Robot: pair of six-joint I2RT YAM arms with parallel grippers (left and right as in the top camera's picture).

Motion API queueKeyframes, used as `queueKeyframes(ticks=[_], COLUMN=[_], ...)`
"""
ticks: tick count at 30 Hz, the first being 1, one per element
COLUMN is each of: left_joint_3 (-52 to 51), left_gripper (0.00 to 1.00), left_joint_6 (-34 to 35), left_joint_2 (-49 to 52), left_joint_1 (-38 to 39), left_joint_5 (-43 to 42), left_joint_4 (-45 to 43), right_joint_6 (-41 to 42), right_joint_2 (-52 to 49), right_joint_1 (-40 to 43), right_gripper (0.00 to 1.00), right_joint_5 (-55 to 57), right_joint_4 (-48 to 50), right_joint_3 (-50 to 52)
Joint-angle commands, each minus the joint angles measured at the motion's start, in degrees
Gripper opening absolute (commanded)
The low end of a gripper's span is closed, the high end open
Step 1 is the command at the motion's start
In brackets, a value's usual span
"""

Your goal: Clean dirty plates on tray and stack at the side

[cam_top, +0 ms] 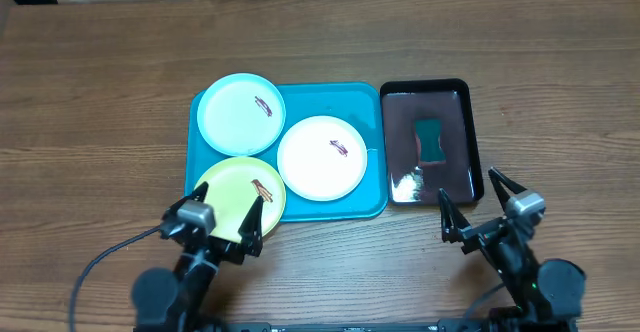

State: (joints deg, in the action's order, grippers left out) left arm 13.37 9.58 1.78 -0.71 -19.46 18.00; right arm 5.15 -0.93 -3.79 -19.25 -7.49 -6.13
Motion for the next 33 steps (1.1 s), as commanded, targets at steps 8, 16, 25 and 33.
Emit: queueKeyframes(ticks=[8, 16, 25, 33], left_joint_3=[47.9, 79.9, 81.4, 79.6], left_gripper=[1.0, 1.0, 0.26, 0.18], left_joint_6=[-3.5, -6.0, -3.5, 3.0], left_joint_2=[33.5, 66.1, 85.0, 95.5], left_joint_1=[0.4, 0.4, 1.0, 6.3], left_joint_5=[-3.1, -6.1, -8.5, 4.1], left_joint_4=[33.5, 65.9, 70.4, 65.5], right_joint_6=[-0.9, -1.1, -0.7, -0.5], right_joint_2=[-21.6, -57.3, -83.5, -93.0], right_joint_1=[0.0, 0.0, 0.0, 0.0], right_gripper=[1.0, 1.0, 0.81, 0.74], right_joint_5=[-0.2, 0.0, -2.2, 3.8], right_joint_4=[-20.3, -53.2, -68.0, -68.3], right_joint_3=[-35.8, -69.1, -84.1, -83.9])
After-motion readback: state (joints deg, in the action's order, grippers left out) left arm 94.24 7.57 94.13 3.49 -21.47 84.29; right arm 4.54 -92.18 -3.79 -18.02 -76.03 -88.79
